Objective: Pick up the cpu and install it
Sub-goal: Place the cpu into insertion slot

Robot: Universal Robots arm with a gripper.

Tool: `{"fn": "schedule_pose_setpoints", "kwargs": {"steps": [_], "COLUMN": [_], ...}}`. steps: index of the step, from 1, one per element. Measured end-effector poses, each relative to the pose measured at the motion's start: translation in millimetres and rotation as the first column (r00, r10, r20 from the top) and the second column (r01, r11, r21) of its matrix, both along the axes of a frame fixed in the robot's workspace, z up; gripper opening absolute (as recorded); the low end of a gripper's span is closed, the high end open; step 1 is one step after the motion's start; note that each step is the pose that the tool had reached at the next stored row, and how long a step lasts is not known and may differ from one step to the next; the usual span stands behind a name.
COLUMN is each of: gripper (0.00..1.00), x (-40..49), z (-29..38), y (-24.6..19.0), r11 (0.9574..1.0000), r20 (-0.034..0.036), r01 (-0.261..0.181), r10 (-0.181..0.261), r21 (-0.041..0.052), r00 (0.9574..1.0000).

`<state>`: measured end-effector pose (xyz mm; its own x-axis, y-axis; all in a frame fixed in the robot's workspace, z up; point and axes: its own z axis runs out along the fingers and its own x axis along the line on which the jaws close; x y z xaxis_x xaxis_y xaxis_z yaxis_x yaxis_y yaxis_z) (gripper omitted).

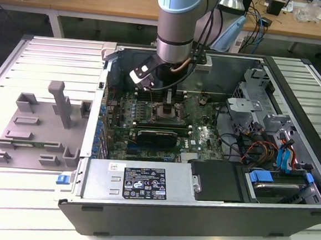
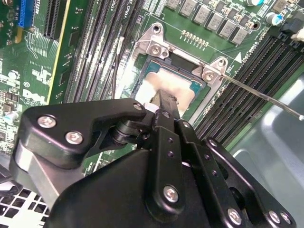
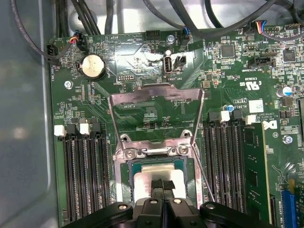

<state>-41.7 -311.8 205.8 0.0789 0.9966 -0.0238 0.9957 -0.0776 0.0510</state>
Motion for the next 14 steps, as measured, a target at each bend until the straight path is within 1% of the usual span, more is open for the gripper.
{"fn": "schedule_pose_setpoints", "kwargs": {"steps": [4, 9, 10, 12, 14], "gripper": [0.11, 0.11, 0.11, 0.11, 0.11], "x": [1.1, 1.9, 1.9, 1.9, 1.9], "z": [-1.1, -1.2, -0.9, 2.2, 3.2], "y": [0.1, -0.1, -0.1, -0.1, -0.1], "r11": [0.9998, 0.9998, 0.9998, 0.9998, 0.9998], "r20": [0.0002, 0.0002, 0.0003, 0.0001, 0.0001], "r01": [-0.021, -0.021, -0.021, -0.021, -0.021], "r10": [0.021, 0.021, 0.021, 0.021, 0.021], "r21": [0.0001, 0.0002, 0.0005, 0.0005, 0.0003], "r00": [0.9998, 0.9998, 0.9998, 0.9998, 0.9998]}}
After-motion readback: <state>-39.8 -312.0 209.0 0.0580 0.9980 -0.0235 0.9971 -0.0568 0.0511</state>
